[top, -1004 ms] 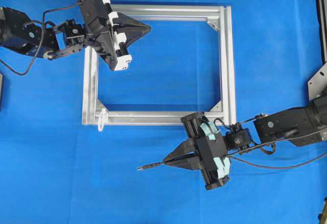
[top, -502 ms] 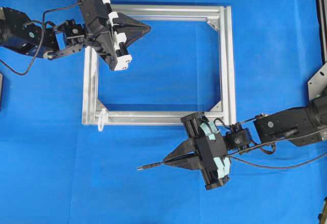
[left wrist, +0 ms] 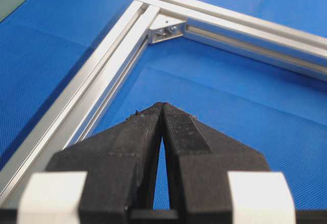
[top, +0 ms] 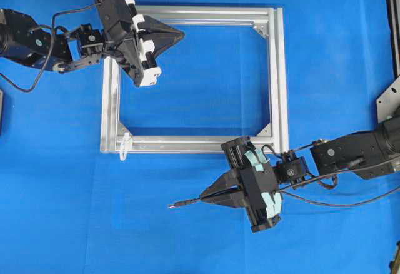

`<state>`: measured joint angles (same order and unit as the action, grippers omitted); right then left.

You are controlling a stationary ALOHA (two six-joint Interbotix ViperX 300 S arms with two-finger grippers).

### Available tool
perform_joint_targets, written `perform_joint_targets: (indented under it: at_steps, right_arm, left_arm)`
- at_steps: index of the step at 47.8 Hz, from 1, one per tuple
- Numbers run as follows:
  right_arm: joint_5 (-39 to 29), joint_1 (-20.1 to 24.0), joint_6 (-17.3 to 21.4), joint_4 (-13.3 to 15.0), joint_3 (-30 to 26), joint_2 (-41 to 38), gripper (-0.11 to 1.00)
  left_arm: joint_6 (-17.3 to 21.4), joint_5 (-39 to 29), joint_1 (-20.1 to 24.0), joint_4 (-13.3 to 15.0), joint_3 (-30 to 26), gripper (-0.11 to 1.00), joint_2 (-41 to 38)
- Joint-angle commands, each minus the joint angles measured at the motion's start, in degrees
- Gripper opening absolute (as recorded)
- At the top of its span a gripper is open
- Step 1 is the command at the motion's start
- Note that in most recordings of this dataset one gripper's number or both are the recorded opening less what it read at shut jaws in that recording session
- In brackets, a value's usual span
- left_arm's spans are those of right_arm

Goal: Insert the wire through the string loop located on the left side.
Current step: 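Carry the cable plug leftward toward the white zip-tie loop on the frame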

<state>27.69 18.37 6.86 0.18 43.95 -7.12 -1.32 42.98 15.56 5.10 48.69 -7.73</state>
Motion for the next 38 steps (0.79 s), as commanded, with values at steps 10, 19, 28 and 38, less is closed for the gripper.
perform_joint_targets:
  at_steps: [10,19,28,38]
  right_arm:
    - [0.9,-3.5,-0.1,0.1,0.3,1.9,0.0]
    - [1.1,-7.9,-0.4,0.1,1.1,2.5,0.0]
    - [1.1,-10.7,-0.4,0.1,1.4,2.5,0.0]
    - [1.1,-11.3,-0.4,0.1,1.4,2.5,0.0]
  left_arm:
    - [-0.1,0.4,-0.4,-0.2,-0.5,0.0,1.7]
    - [-0.1,0.3,-0.5,-0.1,-0.4,0.0,1.7]
    - [-0.1,0.3,-0.5,-0.1,-0.4,0.0,1.7]
    - [-0.1,0.4,-0.5,-0.1,-0.6,0.0,1.8]
